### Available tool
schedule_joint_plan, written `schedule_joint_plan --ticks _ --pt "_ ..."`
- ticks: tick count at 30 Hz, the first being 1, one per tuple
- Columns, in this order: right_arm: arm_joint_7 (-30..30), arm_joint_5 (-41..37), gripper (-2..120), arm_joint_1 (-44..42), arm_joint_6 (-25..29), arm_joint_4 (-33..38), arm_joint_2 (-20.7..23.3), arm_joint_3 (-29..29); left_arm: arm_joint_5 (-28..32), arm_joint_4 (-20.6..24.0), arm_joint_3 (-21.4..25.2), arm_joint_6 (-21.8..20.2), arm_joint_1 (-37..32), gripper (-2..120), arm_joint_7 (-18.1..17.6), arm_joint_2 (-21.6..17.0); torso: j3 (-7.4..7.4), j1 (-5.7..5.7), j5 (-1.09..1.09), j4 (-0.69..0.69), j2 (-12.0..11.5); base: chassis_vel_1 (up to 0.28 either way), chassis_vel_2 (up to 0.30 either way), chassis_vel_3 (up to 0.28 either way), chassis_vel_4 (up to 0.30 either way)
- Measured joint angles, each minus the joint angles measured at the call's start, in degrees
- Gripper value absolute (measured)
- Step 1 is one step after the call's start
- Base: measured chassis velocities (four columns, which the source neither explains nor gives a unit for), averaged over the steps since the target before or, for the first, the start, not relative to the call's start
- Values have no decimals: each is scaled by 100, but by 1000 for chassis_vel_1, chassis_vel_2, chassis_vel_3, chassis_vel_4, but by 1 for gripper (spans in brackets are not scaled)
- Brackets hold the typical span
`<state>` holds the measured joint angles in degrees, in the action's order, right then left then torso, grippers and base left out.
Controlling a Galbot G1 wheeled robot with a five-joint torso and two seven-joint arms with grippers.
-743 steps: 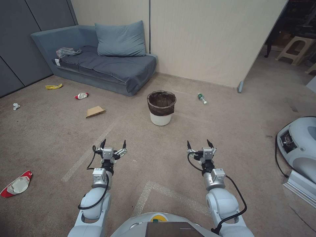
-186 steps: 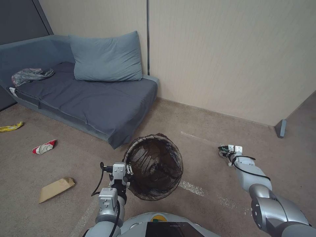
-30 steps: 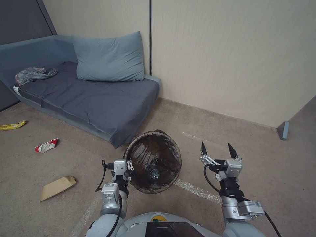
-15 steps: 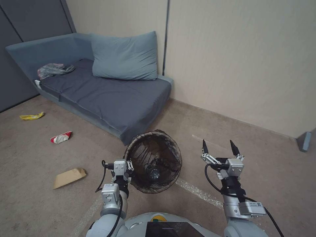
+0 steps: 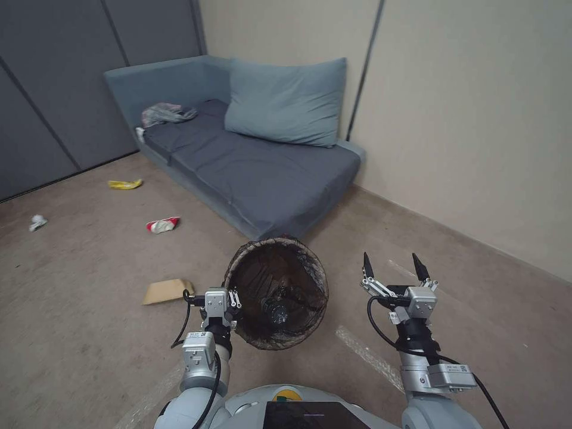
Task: Pick up the trash bin, then pick up the garbage from the floor and place it into the trash bin.
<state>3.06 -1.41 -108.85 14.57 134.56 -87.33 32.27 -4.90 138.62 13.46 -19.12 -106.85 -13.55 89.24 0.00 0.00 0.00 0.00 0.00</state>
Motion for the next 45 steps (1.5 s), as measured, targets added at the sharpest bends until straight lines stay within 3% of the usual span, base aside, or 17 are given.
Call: schedule_joint_plan --ticks 45 --pt "-68 144 100 146 -2 -45 -65 -93 -184 158 100 -22 -66 0 46 -19 0 0 0 0 0 122 124 123 123"
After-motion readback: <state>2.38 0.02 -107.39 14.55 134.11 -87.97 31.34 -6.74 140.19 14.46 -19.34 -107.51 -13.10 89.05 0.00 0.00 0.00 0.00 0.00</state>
